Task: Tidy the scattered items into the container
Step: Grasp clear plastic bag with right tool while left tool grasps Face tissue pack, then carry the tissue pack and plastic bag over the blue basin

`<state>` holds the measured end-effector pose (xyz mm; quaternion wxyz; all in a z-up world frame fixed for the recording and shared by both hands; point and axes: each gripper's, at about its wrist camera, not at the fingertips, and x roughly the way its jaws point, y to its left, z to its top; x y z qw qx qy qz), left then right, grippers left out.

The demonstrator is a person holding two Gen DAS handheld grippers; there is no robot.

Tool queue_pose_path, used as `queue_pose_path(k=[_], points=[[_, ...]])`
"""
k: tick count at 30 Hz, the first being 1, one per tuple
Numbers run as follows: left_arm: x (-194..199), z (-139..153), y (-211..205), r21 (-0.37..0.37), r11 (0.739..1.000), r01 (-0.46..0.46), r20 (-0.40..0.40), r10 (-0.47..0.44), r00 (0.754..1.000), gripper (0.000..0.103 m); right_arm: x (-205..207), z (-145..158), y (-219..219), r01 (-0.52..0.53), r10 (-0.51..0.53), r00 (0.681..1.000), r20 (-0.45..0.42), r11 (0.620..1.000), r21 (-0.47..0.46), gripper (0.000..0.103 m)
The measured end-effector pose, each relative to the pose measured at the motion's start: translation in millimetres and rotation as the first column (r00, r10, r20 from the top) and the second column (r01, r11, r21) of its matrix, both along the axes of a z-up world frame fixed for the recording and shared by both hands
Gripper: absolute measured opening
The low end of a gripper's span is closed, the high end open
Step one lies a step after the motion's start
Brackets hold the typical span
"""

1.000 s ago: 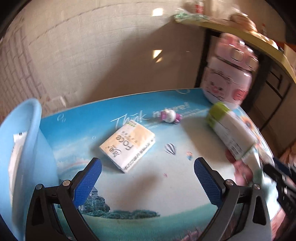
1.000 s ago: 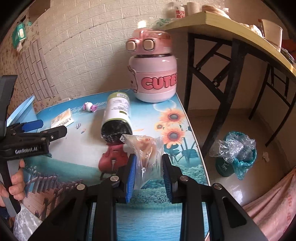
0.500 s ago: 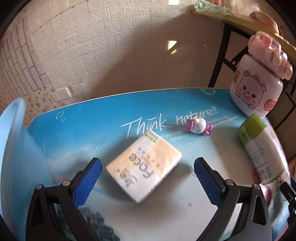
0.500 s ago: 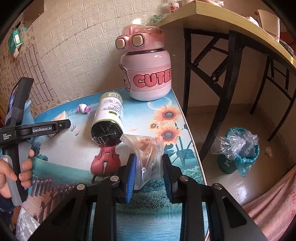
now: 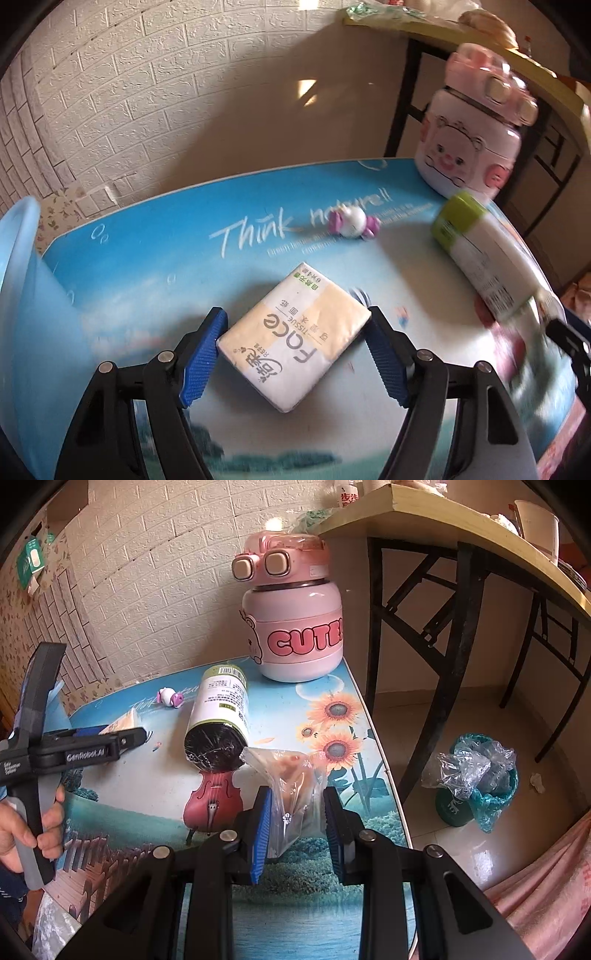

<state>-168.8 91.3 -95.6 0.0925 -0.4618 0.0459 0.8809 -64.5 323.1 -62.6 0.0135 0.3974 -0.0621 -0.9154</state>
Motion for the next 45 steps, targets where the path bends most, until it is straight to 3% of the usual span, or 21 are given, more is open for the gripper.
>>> queue_pose_path(k=[10,19,25,33,39,45], points=[[52.2,41.5,2.7,0.034,0.996,0.081,-0.112,-0.077,0.991,0.074,10.0,25.7,-11.8,-0.009,0.010,0.999,-0.046,1.000,0.023,0.029],[83.9,81.9,-16.4,0.110,0.991,0.070,-0.181,-0.049,0.982,0.074,27.5,55.1,-35.1,-0.038,0.043,0.995,-0.089,0.998,0.053,0.029],[100.3,113.1,-39.8,0.142,0.989,0.048,-0.252,-0.011,0.968,0.074,36.3,81.3,-59.5,-0.071,0.082,0.988,-0.134,0.994,0.079,0.029],[124.9,141.9,-80.2,0.129,0.992,-0.008,-0.310,0.048,0.949,0.074,45.4,107.6,-108.7,-0.143,0.160,0.970,-0.182,0.984,0.103,0.029],[138.7,151.3,-114.8,0.129,0.990,-0.065,-0.320,0.104,0.942,0.074,50.6,118.8,-156.8,-0.225,0.248,0.949,-0.196,0.965,0.133,0.029],[156.9,150.2,-146.0,0.110,0.987,-0.118,-0.327,0.148,0.933,0.074,52.8,121.1,-199.7,-0.296,0.311,0.930,-0.198,0.949,0.106,0.029]])
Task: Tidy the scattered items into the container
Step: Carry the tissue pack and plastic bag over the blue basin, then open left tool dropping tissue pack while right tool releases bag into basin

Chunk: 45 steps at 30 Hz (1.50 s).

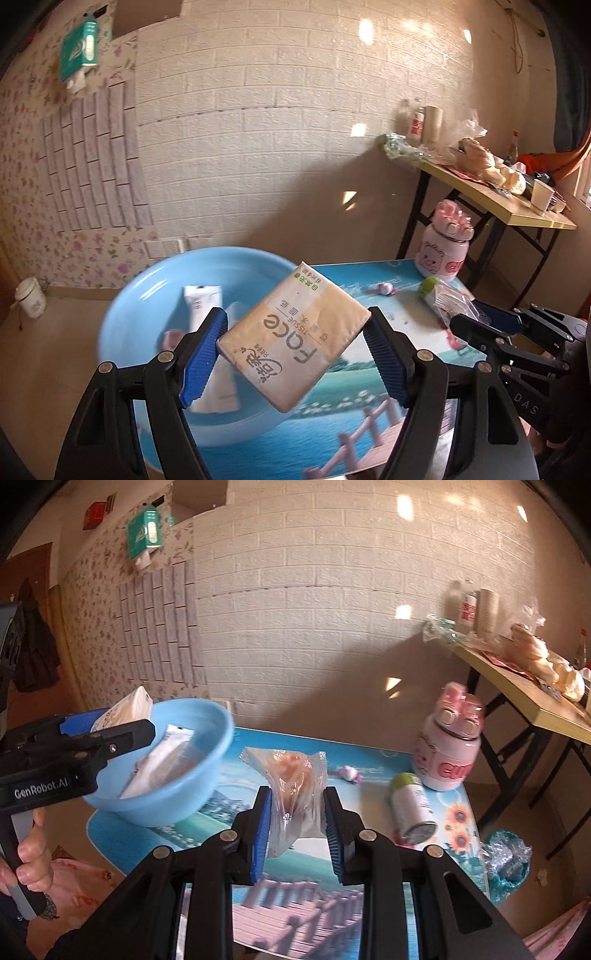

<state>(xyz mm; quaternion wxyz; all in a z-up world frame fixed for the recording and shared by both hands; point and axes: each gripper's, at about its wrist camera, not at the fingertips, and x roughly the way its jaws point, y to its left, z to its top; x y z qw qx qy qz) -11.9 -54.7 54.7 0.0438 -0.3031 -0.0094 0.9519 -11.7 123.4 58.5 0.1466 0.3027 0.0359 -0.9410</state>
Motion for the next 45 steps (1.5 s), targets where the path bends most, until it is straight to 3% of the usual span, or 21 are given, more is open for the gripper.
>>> queue_pose_path(k=[14,30,45], points=[[9.5,-0.5,-63.5,0.026,0.993,-0.119,-0.001,0.119,0.993,0.074,-5.9,10.8,-81.3,-0.152,0.151,0.988,0.004,0.988,0.009,0.029],[-14.3,-18.3,-96.6,0.030,0.988,-0.150,0.033,0.149,0.988,0.074,-31.5,5.4,-116.5,-0.182,0.181,0.983,0.024,0.981,0.061,0.029],[-43.3,-48.7,-120.9,0.020,0.985,-0.173,0.098,0.171,0.980,0.074,-82.4,-24.1,-164.7,-0.245,0.237,0.967,0.094,0.966,0.080,0.029]])
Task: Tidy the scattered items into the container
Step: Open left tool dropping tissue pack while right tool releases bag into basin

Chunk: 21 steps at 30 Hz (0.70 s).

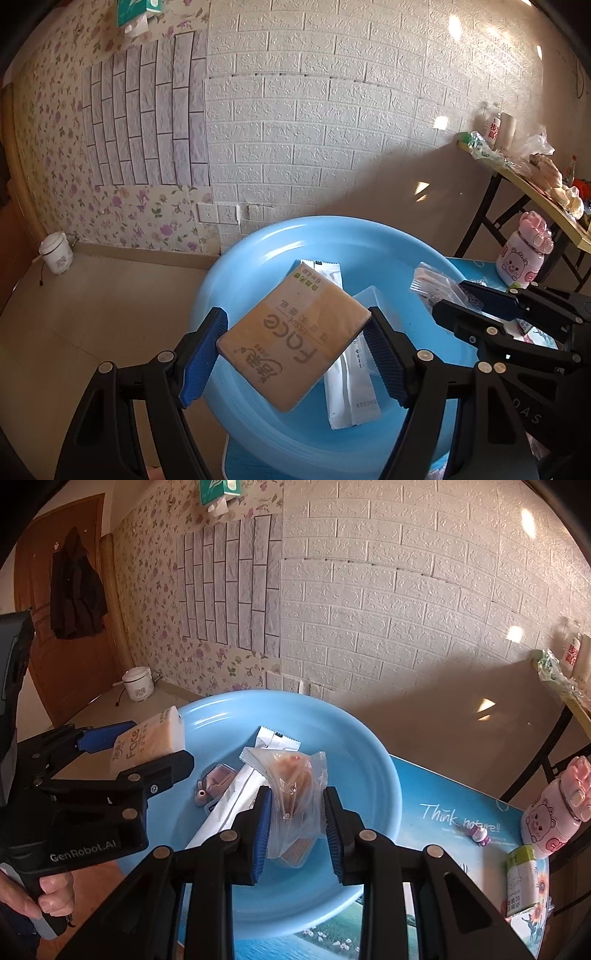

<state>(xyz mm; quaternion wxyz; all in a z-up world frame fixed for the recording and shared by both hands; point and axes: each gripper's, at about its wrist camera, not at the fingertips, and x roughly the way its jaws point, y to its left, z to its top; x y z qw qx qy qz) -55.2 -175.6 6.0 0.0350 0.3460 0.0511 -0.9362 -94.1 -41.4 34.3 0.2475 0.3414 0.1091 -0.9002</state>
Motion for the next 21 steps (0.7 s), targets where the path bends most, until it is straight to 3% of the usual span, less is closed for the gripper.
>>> queue_pose_path(k=[10,17,21], points=[[-11.7,-11.2,1.4,-0.022,1.000,0.010,0.030,-0.009,1.000,0.075,-10.2,-13.2,-7.8,-0.007,0.007,1.000,0.028,1.000,0.010,0.029],[-7.7,-5.7,-4.3,-0.028,1.000,-0.010,0.006,0.010,1.000,0.091,-12.2,-13.7,-6.9,0.003,-0.004,0.999,0.042,1.000,0.010,0.029],[-5.2,-1.2,-7.9,-0.022,1.000,-0.019,-0.007,0.019,1.000,0.091,-11.0,-13.8,-6.3,-0.005,0.005,0.998,0.059,1.000,-0.003,0.029]])
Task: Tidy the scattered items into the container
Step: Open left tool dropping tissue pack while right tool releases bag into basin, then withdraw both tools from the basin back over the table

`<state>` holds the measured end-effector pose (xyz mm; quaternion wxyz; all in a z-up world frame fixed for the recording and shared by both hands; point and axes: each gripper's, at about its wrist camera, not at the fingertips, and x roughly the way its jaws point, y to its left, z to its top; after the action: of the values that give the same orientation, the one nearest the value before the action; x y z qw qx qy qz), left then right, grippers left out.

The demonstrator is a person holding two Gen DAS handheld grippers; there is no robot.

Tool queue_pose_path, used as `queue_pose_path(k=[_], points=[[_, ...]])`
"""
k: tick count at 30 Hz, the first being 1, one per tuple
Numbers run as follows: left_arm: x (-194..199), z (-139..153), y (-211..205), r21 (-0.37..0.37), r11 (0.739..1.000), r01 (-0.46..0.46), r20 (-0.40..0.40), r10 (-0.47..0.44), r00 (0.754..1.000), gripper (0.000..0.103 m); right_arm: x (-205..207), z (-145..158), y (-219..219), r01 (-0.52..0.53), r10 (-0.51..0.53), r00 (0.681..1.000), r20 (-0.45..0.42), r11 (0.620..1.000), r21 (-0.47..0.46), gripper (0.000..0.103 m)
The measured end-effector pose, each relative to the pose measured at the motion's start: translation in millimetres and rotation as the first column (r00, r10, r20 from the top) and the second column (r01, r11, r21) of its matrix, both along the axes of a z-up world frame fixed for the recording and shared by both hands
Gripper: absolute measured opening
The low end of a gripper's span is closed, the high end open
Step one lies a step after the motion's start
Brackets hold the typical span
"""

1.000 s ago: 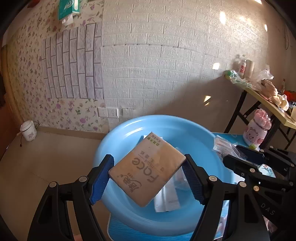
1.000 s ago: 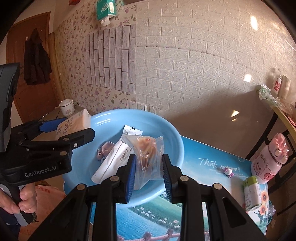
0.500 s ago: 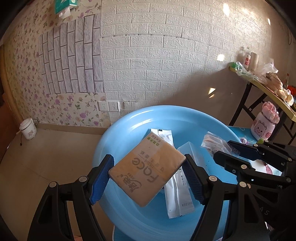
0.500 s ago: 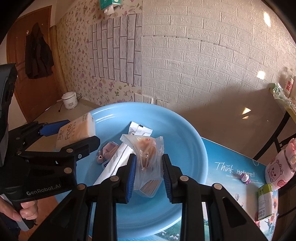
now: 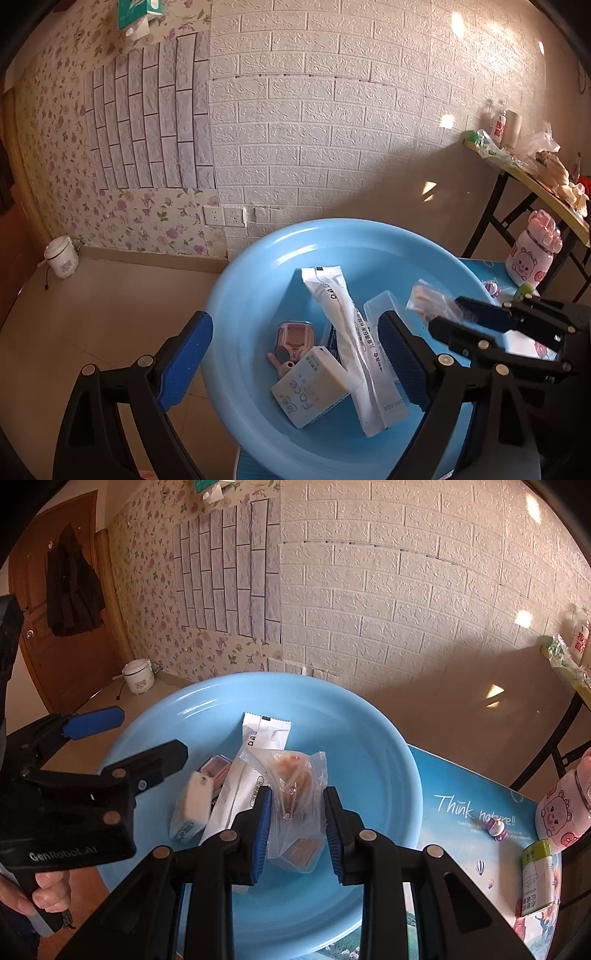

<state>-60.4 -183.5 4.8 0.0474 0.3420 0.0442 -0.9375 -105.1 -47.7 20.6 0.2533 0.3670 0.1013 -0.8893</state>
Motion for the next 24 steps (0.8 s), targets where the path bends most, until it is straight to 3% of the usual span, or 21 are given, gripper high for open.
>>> queue_pose_path(k=[3,6,7,24], points=[[1.7,1.0,-3.4,0.014,1.000,-0.003,0.002,0.003,1.000,0.091,3.8,1.7,-0.7,-0.017,0.017,1.000,0.014,0.999,-0.028,0.038],[5.9,0.6,-5.7,0.011,1.000,-0.013,0.001,0.013,1.000,0.091,8.4,5.0,0.6,0.000,0.000,1.000,-0.005,0.999,-0.034,0.078],[7.4,0.4,-6.6,0.012,1.000,-0.016,0.000,0.016,1.000,0.091,10.4,6.4,2.6,0.008,-0.009,1.000,-0.021,0.999,-0.034,0.086],[25.3,12.7,10.7,0.012,1.000,0.003,-0.016,-0.003,1.000,0.091,23.5,19.5,39.9,0.084,-0.085,0.996,-0.017,0.994,-0.075,0.088]])
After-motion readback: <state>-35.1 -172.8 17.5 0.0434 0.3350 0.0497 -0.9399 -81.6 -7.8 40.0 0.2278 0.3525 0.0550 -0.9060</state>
